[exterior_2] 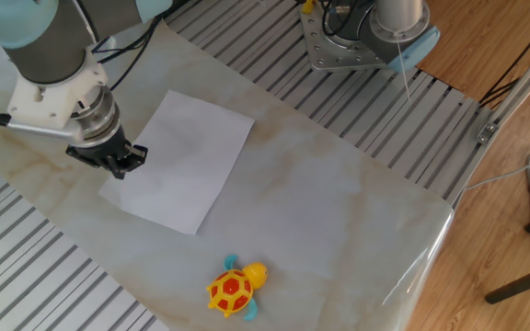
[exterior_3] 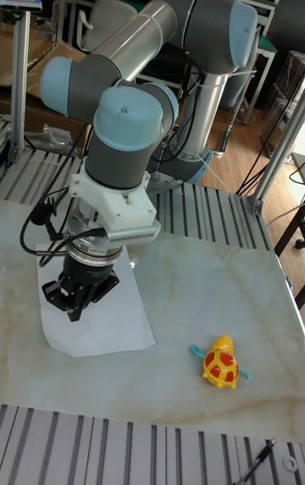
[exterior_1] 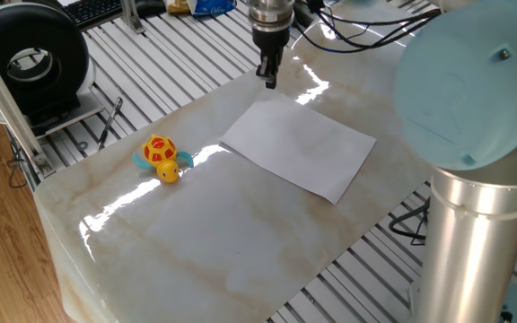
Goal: Flip over and spread out the paper that is laid flat on the table
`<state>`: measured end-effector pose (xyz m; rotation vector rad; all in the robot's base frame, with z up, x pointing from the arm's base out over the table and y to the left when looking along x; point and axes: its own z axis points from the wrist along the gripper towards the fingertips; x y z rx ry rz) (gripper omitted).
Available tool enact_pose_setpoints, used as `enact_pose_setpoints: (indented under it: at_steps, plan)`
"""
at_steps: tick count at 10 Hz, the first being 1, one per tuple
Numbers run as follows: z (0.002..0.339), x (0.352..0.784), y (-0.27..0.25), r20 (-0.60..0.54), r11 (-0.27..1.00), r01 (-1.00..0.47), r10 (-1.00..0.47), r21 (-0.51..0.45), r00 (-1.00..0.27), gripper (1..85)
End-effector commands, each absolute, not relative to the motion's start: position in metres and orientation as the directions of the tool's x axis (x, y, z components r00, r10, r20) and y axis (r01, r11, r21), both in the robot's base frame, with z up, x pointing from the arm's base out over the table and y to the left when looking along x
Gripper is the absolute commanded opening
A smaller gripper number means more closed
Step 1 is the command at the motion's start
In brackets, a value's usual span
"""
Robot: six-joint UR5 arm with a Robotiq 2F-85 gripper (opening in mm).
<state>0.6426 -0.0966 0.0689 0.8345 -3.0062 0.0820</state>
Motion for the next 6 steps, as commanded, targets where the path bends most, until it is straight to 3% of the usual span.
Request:
enact_pose_setpoints:
  at_steps: [1,2,3,4,5,6]
  plan:
    - [0.09,0.638,-0.097,0.025,0.872,-0.487,-0.486,-0.046,-0.873,1.3]
    - [0.117,0.619,-0.099,0.076,0.878,-0.475,-0.471,-0.05,-0.879,5.0]
    - [0.135,0.606,-0.091,0.085,0.873,-0.488,-0.485,-0.021,-0.87,48.7]
    - [0.136,0.599,-0.083,0.085,0.872,-0.49,-0.49,0.018,-0.868,85.0]
    - [0.133,0.603,-0.086,0.092,0.87,-0.493,-0.491,0.006,-0.866,85.0]
    - [0.129,0.623,-0.087,0.04,0.861,-0.508,-0.507,-0.023,-0.861,10.3]
